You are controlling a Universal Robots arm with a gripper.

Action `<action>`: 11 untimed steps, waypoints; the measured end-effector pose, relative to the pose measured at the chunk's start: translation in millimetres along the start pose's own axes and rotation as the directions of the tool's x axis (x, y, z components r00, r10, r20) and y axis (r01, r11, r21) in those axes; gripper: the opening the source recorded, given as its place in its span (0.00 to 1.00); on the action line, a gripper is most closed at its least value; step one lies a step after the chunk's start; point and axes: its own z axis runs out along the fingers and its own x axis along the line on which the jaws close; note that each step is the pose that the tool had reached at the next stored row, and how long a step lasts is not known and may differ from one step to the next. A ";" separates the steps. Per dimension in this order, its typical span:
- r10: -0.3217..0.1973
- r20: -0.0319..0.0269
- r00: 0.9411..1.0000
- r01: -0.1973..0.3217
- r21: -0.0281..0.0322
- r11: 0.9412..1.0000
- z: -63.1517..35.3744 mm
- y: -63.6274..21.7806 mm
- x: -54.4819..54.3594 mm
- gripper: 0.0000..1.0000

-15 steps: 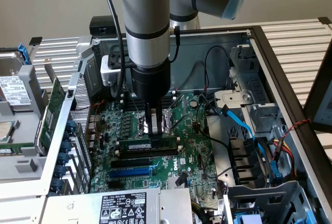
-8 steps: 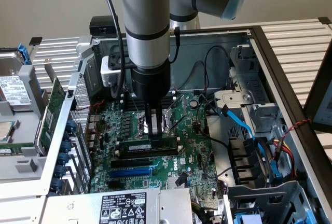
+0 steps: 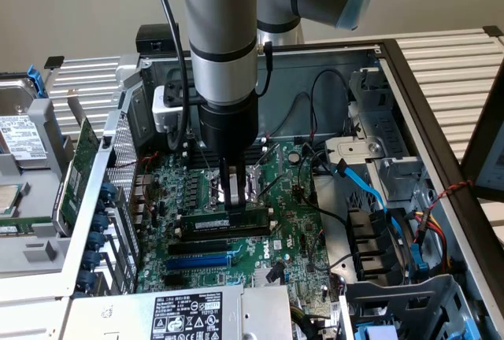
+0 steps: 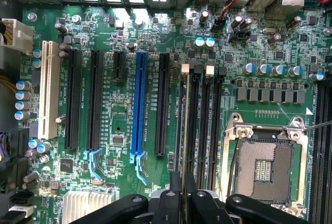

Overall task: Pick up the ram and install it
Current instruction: 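Insert the ram into the slot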

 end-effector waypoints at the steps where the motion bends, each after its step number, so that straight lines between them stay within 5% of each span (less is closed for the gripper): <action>1: 0.000 0.000 1.000 0.000 0.000 1.000 0.3 0.0 0.0 0.14; 9: 0.000 0.000 1.000 0.000 -0.001 1.000 1.5 0.1 0.0 0.15; 11: 0.000 0.000 1.000 0.000 -0.006 1.000 1.2 0.2 0.0 0.22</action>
